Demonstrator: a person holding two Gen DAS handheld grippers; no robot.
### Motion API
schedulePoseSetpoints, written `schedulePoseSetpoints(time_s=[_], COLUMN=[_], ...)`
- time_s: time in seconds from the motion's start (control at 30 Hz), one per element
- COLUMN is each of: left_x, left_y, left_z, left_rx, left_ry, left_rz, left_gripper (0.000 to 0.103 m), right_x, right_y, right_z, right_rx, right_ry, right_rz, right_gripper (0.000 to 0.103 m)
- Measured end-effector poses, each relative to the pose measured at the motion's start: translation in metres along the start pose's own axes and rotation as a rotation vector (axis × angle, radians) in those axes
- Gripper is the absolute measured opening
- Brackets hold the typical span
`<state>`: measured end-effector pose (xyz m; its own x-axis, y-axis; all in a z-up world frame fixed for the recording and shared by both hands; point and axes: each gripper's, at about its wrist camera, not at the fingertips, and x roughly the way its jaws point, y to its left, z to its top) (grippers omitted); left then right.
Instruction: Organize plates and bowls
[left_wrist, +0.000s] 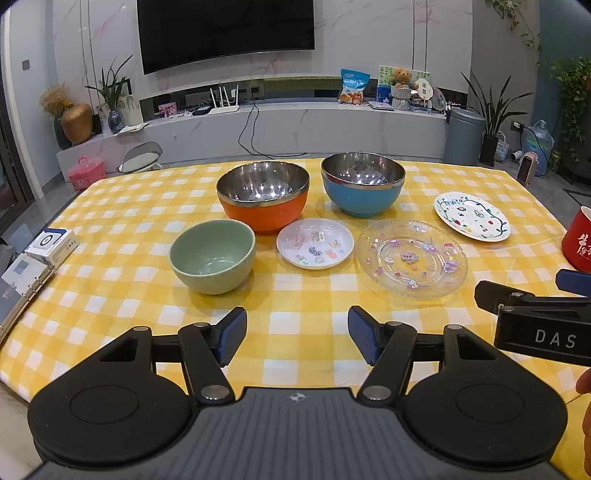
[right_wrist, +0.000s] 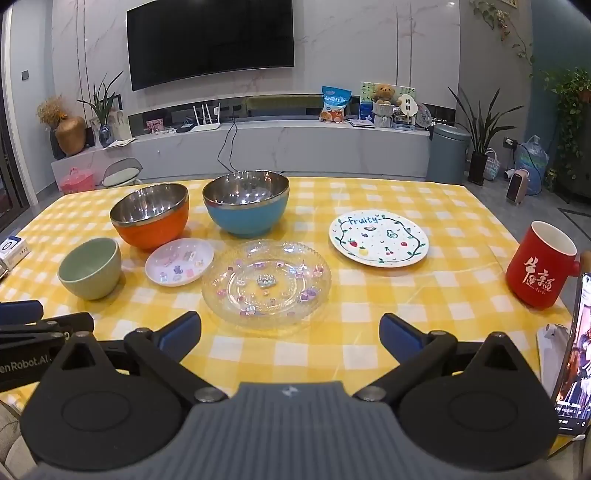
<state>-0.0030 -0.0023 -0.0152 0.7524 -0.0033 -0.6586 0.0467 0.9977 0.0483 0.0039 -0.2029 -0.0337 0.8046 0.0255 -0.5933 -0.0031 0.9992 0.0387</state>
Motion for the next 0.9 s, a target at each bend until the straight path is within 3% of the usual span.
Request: schedulePoseSetpoints(time_s=[0.9], left_x=[-0.0002], left_y=[0.0008], left_z=[-0.0038], left_rx=[-0.009], left_ry=[0.011], left_rz=[-0.009], left_gripper=[0.074], right_x=[0.0026], right_y=[-0.0016], right_z=[-0.0038], right_rx=[0.002], right_ry=[0.016], right_rz=[-0.007], right_gripper=[0.1])
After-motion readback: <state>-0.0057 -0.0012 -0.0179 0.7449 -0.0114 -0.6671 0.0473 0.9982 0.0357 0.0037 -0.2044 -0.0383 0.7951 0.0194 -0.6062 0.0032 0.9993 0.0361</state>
